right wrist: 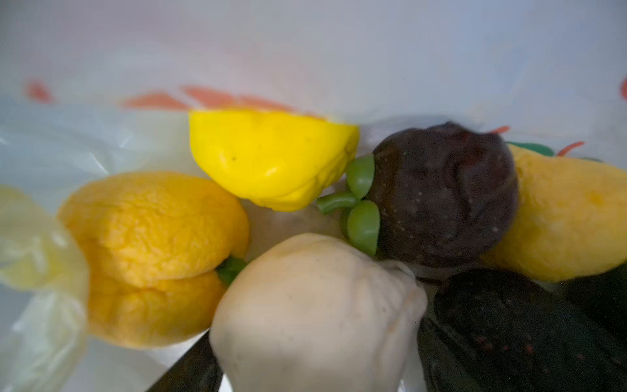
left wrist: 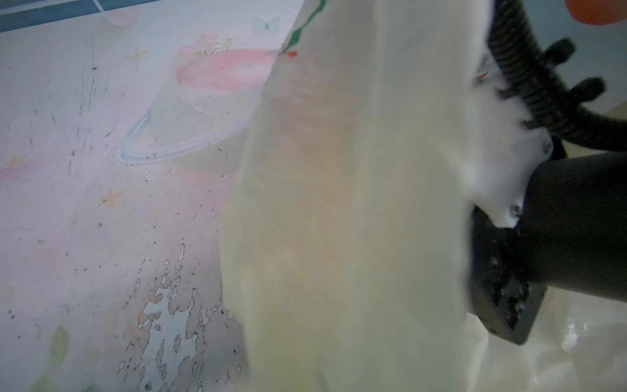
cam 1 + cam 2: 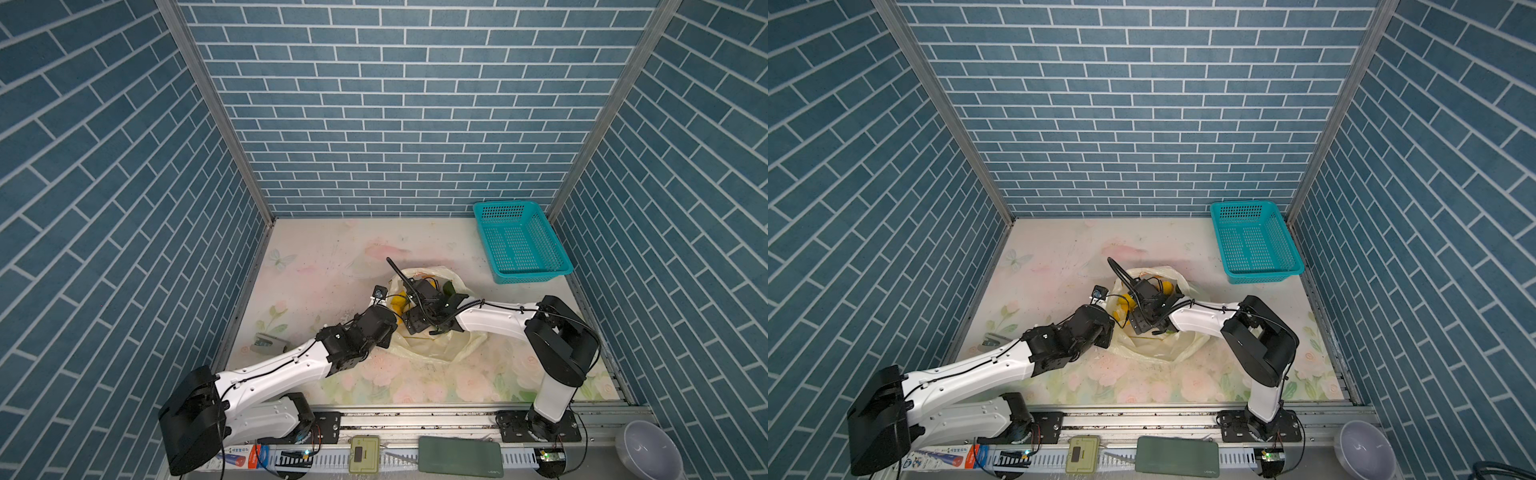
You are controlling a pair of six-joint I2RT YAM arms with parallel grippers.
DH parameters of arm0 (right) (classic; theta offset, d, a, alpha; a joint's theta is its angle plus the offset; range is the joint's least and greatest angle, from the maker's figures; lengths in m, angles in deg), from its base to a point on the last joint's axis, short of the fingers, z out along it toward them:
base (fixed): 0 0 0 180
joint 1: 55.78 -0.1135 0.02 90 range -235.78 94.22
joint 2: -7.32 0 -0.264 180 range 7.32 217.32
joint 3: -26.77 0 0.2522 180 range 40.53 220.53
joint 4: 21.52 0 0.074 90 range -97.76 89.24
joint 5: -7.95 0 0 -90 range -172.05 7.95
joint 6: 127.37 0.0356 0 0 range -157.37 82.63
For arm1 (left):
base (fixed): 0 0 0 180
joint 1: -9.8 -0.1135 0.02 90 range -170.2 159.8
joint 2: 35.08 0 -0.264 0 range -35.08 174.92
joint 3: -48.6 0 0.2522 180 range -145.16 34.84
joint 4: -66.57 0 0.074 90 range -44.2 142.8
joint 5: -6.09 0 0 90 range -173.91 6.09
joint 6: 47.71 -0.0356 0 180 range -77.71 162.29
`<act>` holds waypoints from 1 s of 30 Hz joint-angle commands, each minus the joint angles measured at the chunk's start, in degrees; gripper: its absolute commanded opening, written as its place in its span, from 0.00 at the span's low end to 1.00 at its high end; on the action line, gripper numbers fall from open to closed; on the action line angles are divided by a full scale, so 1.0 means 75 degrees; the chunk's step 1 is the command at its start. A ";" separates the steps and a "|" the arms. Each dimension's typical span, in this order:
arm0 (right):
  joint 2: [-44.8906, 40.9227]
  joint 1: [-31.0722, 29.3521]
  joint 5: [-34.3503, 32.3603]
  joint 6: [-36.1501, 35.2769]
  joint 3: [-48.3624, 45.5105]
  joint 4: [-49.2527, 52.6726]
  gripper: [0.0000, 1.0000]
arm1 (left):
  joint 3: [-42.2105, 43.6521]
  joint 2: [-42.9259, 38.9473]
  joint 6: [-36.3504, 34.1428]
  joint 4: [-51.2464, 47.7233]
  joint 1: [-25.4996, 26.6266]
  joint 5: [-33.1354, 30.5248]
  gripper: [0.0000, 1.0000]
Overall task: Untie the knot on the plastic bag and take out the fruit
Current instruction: 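Grasp the cream pear inside the bag with the right gripper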
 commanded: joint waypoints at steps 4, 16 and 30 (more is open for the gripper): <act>0.0160 0.0331 0.0126 0.1389 0.0644 0.0167 0.88 | 0.0053 -0.0020 0.0024 0.0067 0.0045 -0.0031 0.00; 0.0594 0.0472 0.0675 0.2245 0.1481 0.1558 0.86 | 0.0029 0.0026 0.0020 0.0153 0.0047 -0.0003 0.00; 0.0729 0.0467 0.0434 0.2912 0.1595 0.2475 0.78 | 0.0062 -0.0023 -0.0028 0.0223 0.0042 0.0138 0.00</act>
